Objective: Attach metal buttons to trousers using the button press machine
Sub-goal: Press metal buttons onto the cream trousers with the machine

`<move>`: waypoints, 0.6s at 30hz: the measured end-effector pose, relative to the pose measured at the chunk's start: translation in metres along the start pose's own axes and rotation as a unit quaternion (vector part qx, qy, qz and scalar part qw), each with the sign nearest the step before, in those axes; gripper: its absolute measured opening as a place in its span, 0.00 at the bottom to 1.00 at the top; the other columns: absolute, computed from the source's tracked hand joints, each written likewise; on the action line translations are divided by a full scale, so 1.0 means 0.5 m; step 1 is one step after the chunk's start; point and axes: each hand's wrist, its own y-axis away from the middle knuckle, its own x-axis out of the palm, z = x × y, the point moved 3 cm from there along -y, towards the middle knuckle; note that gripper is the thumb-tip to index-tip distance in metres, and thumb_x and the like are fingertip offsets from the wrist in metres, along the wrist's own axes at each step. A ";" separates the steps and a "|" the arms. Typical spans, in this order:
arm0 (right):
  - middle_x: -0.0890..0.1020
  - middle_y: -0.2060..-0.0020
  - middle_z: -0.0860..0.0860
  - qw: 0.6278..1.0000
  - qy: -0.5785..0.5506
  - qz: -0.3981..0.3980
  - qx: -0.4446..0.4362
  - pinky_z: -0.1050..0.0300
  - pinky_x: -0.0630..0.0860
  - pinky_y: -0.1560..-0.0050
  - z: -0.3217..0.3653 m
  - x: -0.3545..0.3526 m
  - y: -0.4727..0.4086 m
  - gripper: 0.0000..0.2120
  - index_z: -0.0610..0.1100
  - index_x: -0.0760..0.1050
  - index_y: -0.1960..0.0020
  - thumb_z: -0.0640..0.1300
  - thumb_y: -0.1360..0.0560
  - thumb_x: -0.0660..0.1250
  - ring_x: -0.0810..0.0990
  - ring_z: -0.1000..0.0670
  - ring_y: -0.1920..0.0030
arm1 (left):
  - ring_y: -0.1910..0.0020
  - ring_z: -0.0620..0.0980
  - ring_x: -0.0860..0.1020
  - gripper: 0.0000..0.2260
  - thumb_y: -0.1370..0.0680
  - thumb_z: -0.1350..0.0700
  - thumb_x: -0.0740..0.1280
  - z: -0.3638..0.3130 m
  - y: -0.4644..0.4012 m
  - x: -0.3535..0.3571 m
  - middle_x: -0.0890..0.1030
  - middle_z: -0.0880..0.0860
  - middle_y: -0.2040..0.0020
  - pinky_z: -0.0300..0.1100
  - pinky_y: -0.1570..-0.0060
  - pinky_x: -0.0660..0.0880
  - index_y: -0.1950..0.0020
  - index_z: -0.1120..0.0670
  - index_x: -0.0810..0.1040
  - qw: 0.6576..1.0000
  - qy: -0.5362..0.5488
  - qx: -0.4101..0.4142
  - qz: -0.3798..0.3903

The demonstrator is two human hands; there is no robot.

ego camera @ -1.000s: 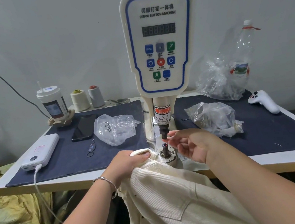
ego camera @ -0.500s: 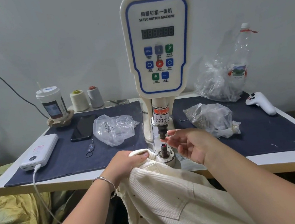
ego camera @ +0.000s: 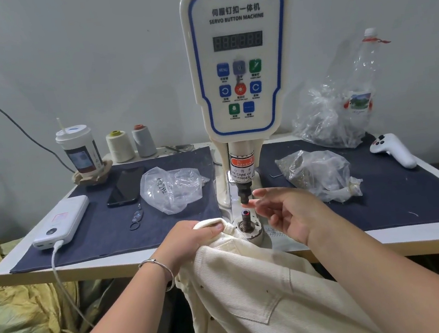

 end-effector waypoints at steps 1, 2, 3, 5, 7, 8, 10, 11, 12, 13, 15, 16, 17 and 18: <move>0.86 0.60 0.40 1.000 -0.001 0.003 0.000 0.67 0.68 0.80 0.001 0.002 0.000 0.07 0.39 0.80 0.56 0.31 0.26 0.65 0.81 0.54 0.74 | 0.68 0.45 0.77 0.13 0.27 0.48 0.75 0.000 0.000 0.000 0.82 0.51 0.65 0.37 0.65 0.72 0.59 0.58 0.85 1.000 -0.001 0.000 -0.001; 0.86 0.60 0.40 1.000 0.000 0.006 -0.001 0.67 0.68 0.80 0.002 0.003 0.000 0.07 0.39 0.80 0.56 0.31 0.26 0.65 0.80 0.54 0.74 | 0.69 0.44 0.77 0.12 0.27 0.48 0.75 0.000 0.000 0.000 0.83 0.50 0.65 0.34 0.67 0.72 0.59 0.57 0.85 1.000 -0.001 0.000 -0.001; 0.86 0.60 0.40 1.000 0.002 0.009 -0.001 0.67 0.68 0.80 0.004 0.004 0.001 0.07 0.39 0.80 0.56 0.30 0.26 0.65 0.80 0.54 0.74 | 0.70 0.43 0.77 0.12 0.27 0.48 0.74 0.000 -0.001 0.000 0.83 0.50 0.65 0.32 0.69 0.72 0.59 0.57 0.85 1.000 -0.001 0.000 -0.002; 0.86 0.59 0.40 1.000 0.007 0.008 0.001 0.67 0.68 0.80 0.004 0.003 0.004 0.07 0.39 0.80 0.55 0.30 0.27 0.65 0.80 0.54 0.74 | 0.69 0.44 0.77 0.14 0.27 0.47 0.74 0.000 0.000 -0.001 0.83 0.51 0.65 0.32 0.69 0.72 0.57 0.59 0.85 1.000 -0.004 -0.001 -0.003; 0.86 0.59 0.39 1.000 0.002 0.005 0.003 0.67 0.68 0.80 0.002 0.001 0.006 0.08 0.39 0.79 0.55 0.29 0.27 0.65 0.79 0.54 0.74 | 0.68 0.45 0.77 0.15 0.27 0.47 0.75 0.001 0.000 -0.001 0.83 0.51 0.65 0.35 0.66 0.72 0.56 0.60 0.84 1.000 0.000 -0.001 -0.004; 0.85 0.58 0.39 1.000 -0.002 0.003 0.003 0.66 0.68 0.81 0.001 0.000 0.006 0.08 0.39 0.79 0.55 0.28 0.28 0.65 0.79 0.54 0.75 | 0.67 0.45 0.77 0.15 0.27 0.47 0.75 0.001 0.000 -0.001 0.83 0.51 0.65 0.37 0.65 0.72 0.56 0.60 0.84 1.000 0.002 0.000 -0.005; 0.85 0.58 0.38 1.000 -0.004 -0.001 -0.003 0.67 0.67 0.81 -0.001 -0.001 0.004 0.08 0.39 0.80 0.57 0.29 0.27 0.65 0.79 0.54 0.75 | 0.67 0.46 0.77 0.14 0.27 0.48 0.75 0.001 0.000 0.000 0.82 0.51 0.65 0.38 0.63 0.71 0.57 0.59 0.85 1.000 0.003 0.001 -0.006; 0.85 0.57 0.38 1.000 -0.005 -0.002 -0.007 0.67 0.67 0.80 0.000 -0.002 0.003 0.08 0.40 0.80 0.58 0.29 0.27 0.66 0.78 0.54 0.76 | 0.67 0.46 0.77 0.14 0.27 0.48 0.75 0.003 -0.002 0.000 0.82 0.51 0.65 0.39 0.62 0.71 0.57 0.59 0.85 1.000 0.005 0.002 -0.004; 0.85 0.57 0.38 1.000 -0.008 -0.002 -0.009 0.67 0.67 0.80 0.001 -0.001 0.003 0.08 0.40 0.80 0.58 0.30 0.27 0.66 0.78 0.54 0.76 | 0.67 0.46 0.76 0.14 0.27 0.48 0.75 0.003 -0.002 0.000 0.82 0.51 0.65 0.40 0.62 0.71 0.57 0.60 0.84 1.000 0.007 0.002 -0.003; 0.85 0.57 0.38 1.000 -0.012 0.000 -0.007 0.66 0.67 0.81 0.001 -0.002 0.003 0.08 0.40 0.80 0.58 0.30 0.27 0.66 0.77 0.54 0.76 | 0.67 0.46 0.76 0.15 0.27 0.48 0.75 0.003 -0.002 0.000 0.82 0.51 0.65 0.41 0.61 0.70 0.57 0.61 0.84 1.000 0.008 0.001 -0.003; 0.85 0.57 0.38 1.000 -0.030 0.005 0.007 0.66 0.66 0.81 -0.002 -0.002 0.003 0.07 0.39 0.79 0.57 0.29 0.28 0.66 0.75 0.54 0.78 | 0.67 0.46 0.76 0.15 0.27 0.48 0.75 0.005 -0.003 0.000 0.82 0.51 0.65 0.40 0.62 0.70 0.57 0.61 0.84 1.000 0.011 0.001 -0.004; 0.85 0.57 0.38 0.999 -0.042 0.008 0.017 0.66 0.65 0.82 -0.004 -0.002 0.005 0.08 0.39 0.78 0.57 0.29 0.28 0.65 0.73 0.55 0.79 | 0.67 0.46 0.76 0.14 0.27 0.48 0.75 0.006 -0.004 -0.001 0.82 0.51 0.66 0.40 0.62 0.70 0.57 0.60 0.84 1.000 0.011 0.002 -0.004; 0.85 0.56 0.38 0.998 -0.052 0.009 0.024 0.67 0.64 0.82 -0.007 0.000 0.006 0.08 0.39 0.78 0.57 0.28 0.28 0.65 0.72 0.55 0.79 | 0.68 0.45 0.77 0.14 0.27 0.47 0.75 0.006 -0.004 -0.002 0.82 0.51 0.66 0.40 0.62 0.71 0.58 0.59 0.84 1.000 0.008 0.003 -0.003; 0.85 0.56 0.38 0.998 -0.056 0.010 0.027 0.67 0.64 0.82 -0.009 0.001 0.008 0.09 0.40 0.78 0.56 0.28 0.28 0.65 0.71 0.55 0.79 | 0.67 0.45 0.77 0.14 0.28 0.47 0.75 0.006 -0.003 -0.002 0.83 0.51 0.65 0.40 0.61 0.71 0.57 0.58 0.85 1.000 0.009 0.004 0.001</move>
